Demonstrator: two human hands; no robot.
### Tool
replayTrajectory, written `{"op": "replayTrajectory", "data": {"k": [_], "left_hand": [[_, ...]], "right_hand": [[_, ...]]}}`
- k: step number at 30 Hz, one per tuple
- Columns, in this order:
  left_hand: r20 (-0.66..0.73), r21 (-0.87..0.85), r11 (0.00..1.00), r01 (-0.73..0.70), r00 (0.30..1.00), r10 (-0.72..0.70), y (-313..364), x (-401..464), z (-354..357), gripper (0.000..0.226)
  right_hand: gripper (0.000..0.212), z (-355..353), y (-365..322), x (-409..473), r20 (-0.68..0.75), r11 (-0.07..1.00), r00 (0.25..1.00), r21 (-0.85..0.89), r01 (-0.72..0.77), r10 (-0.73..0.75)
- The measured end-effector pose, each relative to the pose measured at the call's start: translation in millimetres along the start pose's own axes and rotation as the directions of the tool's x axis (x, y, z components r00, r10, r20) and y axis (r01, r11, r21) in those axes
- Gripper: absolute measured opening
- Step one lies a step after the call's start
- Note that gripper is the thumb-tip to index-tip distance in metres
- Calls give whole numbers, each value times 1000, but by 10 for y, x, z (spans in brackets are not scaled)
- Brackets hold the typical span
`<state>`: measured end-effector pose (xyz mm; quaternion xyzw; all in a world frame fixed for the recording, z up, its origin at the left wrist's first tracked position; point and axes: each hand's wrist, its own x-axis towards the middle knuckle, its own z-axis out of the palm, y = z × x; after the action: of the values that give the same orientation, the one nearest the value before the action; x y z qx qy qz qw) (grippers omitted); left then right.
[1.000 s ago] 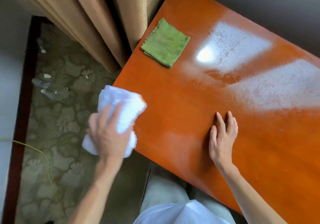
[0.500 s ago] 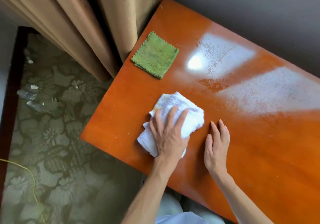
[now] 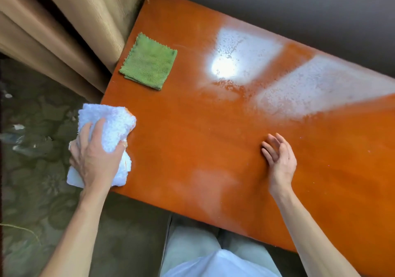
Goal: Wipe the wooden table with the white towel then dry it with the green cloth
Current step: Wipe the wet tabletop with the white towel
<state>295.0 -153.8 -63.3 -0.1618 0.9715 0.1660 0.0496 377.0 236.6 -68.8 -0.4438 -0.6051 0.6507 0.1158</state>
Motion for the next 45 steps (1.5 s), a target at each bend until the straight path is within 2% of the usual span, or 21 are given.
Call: {"op": "replayTrajectory", "data": {"k": [5, 10, 12, 16, 19, 25, 30, 35, 40, 42, 45], "left_hand": [[18, 11, 998, 60, 998, -60, 101, -419, 65, 73], [38, 47, 999, -23, 999, 21, 399, -883, 227, 74], [44, 51, 996, -79, 996, 77, 595, -1024, 327, 72], [108, 90, 945, -315, 946, 305, 862, -1027, 468, 73], [139, 50, 932, -359, 927, 349, 891, -847, 433, 78], [66, 8, 979, -204, 977, 203, 817, -350, 224, 74], [18, 36, 995, -92, 996, 91, 365, 205, -54, 74], [-7, 8, 1000, 14, 1000, -14, -65, 245, -182, 74], [-53, -123, 953, 278, 957, -286, -190, -138, -136, 73], [-63, -106, 946, 305, 948, -312, -141, -308, -59, 76], [-83, -40, 966, 257, 962, -259, -61, -510, 84, 84]], "right_hand": [[27, -368, -85, 160, -122, 1000, 992, -11, 22, -23], [26, -697, -126, 343, -187, 998, 982, -53, -22, 12], [27, -795, -136, 392, -203, 996, 979, -88, -34, 16], [28, -909, -184, 410, -152, 973, 988, -228, -27, -8], [31, -905, -218, 373, -74, 950, 997, -311, -20, -3], [35, -738, -288, 278, 105, 868, 994, -497, 29, 26], [37, -218, -372, 204, 245, 803, 968, -585, 111, 45], [38, 582, -440, 164, 384, 781, 922, -592, 199, 55], [42, 1599, -483, 74, 536, 750, 844, -569, 337, 28], [47, 2039, -514, 29, 551, 761, 834, -549, 344, 21], [66, 2644, -552, -31, 495, 766, 869, -556, 322, -6]]}}
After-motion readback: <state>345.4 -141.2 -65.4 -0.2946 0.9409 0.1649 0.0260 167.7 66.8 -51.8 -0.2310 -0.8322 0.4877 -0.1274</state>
